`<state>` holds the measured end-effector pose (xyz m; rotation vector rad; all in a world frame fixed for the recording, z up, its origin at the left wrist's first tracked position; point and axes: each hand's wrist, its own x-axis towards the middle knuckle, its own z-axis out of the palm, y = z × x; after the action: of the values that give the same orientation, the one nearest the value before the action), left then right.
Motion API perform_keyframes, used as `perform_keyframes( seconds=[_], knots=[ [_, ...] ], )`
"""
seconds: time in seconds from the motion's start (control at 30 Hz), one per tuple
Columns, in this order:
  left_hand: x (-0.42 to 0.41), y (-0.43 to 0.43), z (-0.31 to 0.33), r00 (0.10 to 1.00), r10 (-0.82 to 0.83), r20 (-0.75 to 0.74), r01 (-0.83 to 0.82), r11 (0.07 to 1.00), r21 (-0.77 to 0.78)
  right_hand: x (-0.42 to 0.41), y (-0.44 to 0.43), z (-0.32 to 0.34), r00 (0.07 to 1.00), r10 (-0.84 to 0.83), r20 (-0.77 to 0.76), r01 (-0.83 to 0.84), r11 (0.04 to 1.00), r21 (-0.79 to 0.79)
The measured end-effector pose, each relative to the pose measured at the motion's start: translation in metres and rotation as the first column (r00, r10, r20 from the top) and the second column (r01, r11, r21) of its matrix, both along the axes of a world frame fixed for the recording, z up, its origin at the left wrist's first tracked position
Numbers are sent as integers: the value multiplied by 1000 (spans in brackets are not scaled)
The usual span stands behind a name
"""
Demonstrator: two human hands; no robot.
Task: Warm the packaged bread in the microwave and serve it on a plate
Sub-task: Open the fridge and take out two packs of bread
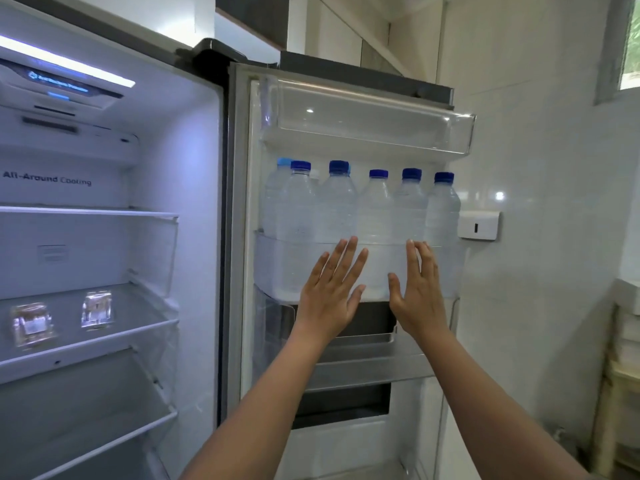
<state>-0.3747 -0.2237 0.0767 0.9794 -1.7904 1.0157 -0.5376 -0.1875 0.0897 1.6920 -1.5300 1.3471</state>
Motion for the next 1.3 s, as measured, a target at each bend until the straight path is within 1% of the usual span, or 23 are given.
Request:
perform_keyframes(
  seconds=[0.17, 0.37, 0.47, 0.53, 0.6, 0.67, 0.73, 0.8, 0.83, 0.9, 0.97, 1.03, 1.07, 1.13, 1.2, 1.3],
  knots=[
    [4, 0, -2, 999, 24, 32, -24, 1000, 13, 0, -1, 0, 999, 40, 33, -40, 999, 20],
    [26, 13, -16, 999, 9, 35, -12, 996, 88, 6, 2, -6, 992, 86, 89, -90, 995, 41],
    [41, 31, -27, 998, 48, -39, -40, 981, 187, 24, 12, -17, 973, 96, 208, -109, 993, 50],
    [52, 45, -34, 994, 54, -92, -23, 951, 307, 43, 21, -27, 956, 122, 267, -138, 990, 43],
    [65, 63, -40, 989, 36, -142, 21, 924, 383, 67, 32, -37, 941, 182, 286, -202, 979, 39],
    [86, 80, -48, 969, 42, -243, 73, 892, 445, 96, 42, -44, 930, 268, 251, -284, 958, 29],
    [119, 93, -63, 926, 131, -355, 90, 835, 543, 130, 51, -48, 909, 378, 175, -377, 925, -39],
    [162, 104, -78, 880, 252, -402, 27, 819, 574, 169, 54, -52, 876, 467, 117, -461, 884, -80],
    [186, 106, -85, 857, 304, -417, 4, 805, 594, 189, 54, -53, 854, 512, 95, -505, 859, -89],
    [238, 102, -90, 785, 389, -481, 12, 767, 641, 234, 48, -55, 801, 592, 93, -586, 806, -80],
    [288, 92, -86, 679, 457, -575, 61, 745, 665, 279, 31, -58, 765, 634, 109, -636, 771, -22],
    [333, 82, -80, 579, 489, -652, 90, 757, 648, 323, 6, -64, 756, 644, 116, -653, 755, 61],
    [354, 76, -78, 546, 495, -676, 97, 764, 638, 343, -9, -66, 755, 641, 138, -655, 748, 110],
    [392, 62, -77, 497, 523, -692, 119, 749, 652, 380, -39, -72, 757, 614, 221, -652, 725, 219],
    [429, 46, -79, 468, 536, -702, 136, 742, 657, 414, -74, -79, 754, 573, 320, -656, 679, 329],
    [476, 21, -87, 400, 590, -701, 128, 722, 680, 460, -121, -98, 732, 530, 429, -680, 535, 501]
  ],
)
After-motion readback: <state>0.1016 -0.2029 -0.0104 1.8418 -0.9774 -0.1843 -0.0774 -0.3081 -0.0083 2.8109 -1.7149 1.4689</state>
